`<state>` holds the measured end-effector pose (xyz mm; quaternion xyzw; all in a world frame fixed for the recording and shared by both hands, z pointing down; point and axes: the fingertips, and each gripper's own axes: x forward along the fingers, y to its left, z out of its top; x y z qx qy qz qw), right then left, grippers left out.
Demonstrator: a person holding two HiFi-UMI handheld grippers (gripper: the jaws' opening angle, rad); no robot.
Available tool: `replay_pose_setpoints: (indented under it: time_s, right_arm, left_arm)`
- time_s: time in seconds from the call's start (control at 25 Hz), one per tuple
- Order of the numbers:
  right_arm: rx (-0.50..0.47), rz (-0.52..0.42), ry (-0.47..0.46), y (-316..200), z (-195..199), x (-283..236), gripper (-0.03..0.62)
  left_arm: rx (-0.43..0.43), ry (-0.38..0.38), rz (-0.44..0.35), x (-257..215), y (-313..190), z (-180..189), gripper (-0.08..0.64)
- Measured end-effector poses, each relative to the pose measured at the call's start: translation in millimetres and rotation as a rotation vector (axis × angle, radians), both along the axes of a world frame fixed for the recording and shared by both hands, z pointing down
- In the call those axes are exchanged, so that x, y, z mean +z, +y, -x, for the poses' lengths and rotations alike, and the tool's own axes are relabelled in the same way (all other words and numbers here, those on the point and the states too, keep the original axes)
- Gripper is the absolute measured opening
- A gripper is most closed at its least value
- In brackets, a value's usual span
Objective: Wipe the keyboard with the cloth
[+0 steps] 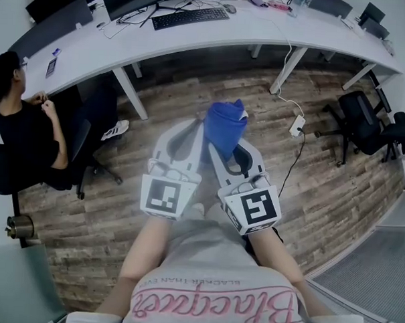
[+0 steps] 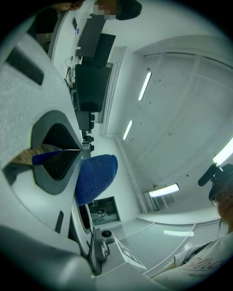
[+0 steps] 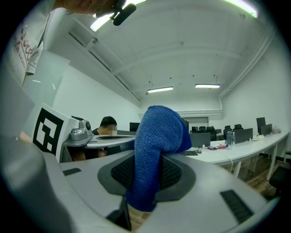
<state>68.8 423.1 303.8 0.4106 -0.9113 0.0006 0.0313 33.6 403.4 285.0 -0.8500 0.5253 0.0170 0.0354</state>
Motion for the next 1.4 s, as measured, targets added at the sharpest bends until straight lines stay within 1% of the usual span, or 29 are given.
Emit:
replay_pose_setpoints:
  time_s: [0.12, 0.24, 0.36, 0.52, 1.0, 1.28, 1.4]
  right_arm:
    - [0.003, -0.002, -0.001, -9.6, -0.4, -1.0, 0.100]
    - [0.004, -0.005, -0.002, -22.3, -4.1, -1.4, 0.100]
    - [0.011, -0.001, -0.010, -37.4, -8.4, 1.0, 0.100]
    - [0.005, 0.003, -0.015, -65.7, -9.9, 4.0, 0.100]
    - [-0.045, -0.003, -0.008, -186.8, -8.0, 2.3, 0.100]
    - [-0.111, 0.001, -0.009, -254.3, -13.2, 2.1, 0.100]
    - [-0.139, -0.002, -0.010, -285.1, -15.6, 3.6, 0.100]
  left_arm:
    - [0.005, 0.002, 0.001, 0.7, -11.2, -0.5, 0.006]
    - [0.014, -0.010, -0.013, 1.7, -24.7, -4.3, 0.006]
    - [0.011, -0.006, 0.002, 2.5, -38.7, -7.9, 0.006]
    - [0.003, -0.013, 0.001, 3.6, -65.2, -9.6, 0.006]
    - [-0.057, -0.017, 0.008, 3.3, -182.1, -7.0, 0.006]
    - [-0.114, -0.028, 0.013, 1.9, -249.8, -10.8, 0.006]
    - [-0.136, -0.036, 0.000, 2.6, -279.6, -13.9, 0.006]
